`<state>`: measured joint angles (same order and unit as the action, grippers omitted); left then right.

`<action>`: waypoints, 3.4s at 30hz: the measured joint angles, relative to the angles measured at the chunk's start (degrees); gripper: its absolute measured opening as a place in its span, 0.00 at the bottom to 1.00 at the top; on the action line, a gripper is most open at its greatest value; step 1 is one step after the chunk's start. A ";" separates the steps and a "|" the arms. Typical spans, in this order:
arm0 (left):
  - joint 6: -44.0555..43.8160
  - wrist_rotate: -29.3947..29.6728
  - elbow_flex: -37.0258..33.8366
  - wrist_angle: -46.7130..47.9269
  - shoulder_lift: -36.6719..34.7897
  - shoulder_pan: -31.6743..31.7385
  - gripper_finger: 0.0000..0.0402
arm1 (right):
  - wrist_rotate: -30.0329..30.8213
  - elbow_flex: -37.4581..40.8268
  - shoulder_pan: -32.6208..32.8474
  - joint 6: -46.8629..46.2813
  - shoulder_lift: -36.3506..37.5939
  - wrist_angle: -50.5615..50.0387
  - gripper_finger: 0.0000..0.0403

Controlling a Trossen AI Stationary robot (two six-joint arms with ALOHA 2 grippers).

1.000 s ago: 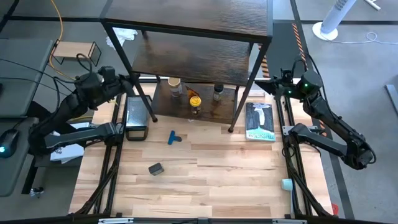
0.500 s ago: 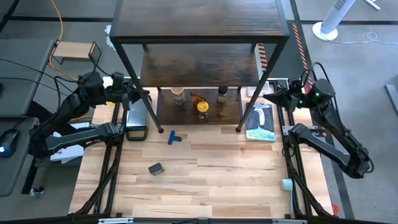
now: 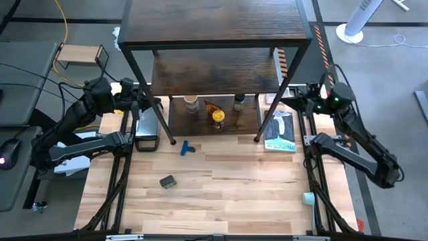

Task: Shelf spices
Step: Adjust the shelf

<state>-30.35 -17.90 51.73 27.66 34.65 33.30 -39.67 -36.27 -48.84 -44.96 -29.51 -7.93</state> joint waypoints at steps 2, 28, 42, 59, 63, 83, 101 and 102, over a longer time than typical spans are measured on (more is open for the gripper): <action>0.00 0.15 -0.01 0.00 0.00 0.00 0.00 | 1.04 0.00 2.87 0.26 -3.45 3.98 0.00; -5.43 1.25 0.00 8.41 -0.17 -1.47 0.00 | 16.53 0.02 30.17 2.89 -10.53 15.17 0.00; -10.12 0.58 0.00 8.96 -1.22 -9.12 0.00 | 17.24 0.02 30.25 4.89 -10.53 14.56 0.00; -20.27 13.19 0.00 30.26 -8.34 -10.56 0.00 | 24.21 0.02 30.10 6.47 -3.80 3.76 0.00; -29.91 4.73 -0.01 37.32 -12.09 -10.54 0.00 | 27.25 0.02 30.10 6.48 0.51 -1.32 0.00; -56.11 6.74 0.02 21.60 -5.13 -34.00 0.00 | 35.82 0.00 30.10 7.95 7.42 -8.83 0.00; -93.90 78.10 -0.01 25.87 13.83 -78.44 0.00 | 39.16 0.00 30.10 9.94 7.42 -10.29 0.00; -94.23 79.15 -0.03 26.05 14.65 -77.81 0.00 | 39.16 0.00 30.10 9.96 7.42 -10.29 0.00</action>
<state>-124.57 61.24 51.70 53.71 49.31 -44.51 -0.51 -36.27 -18.74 -35.00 -22.09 -18.22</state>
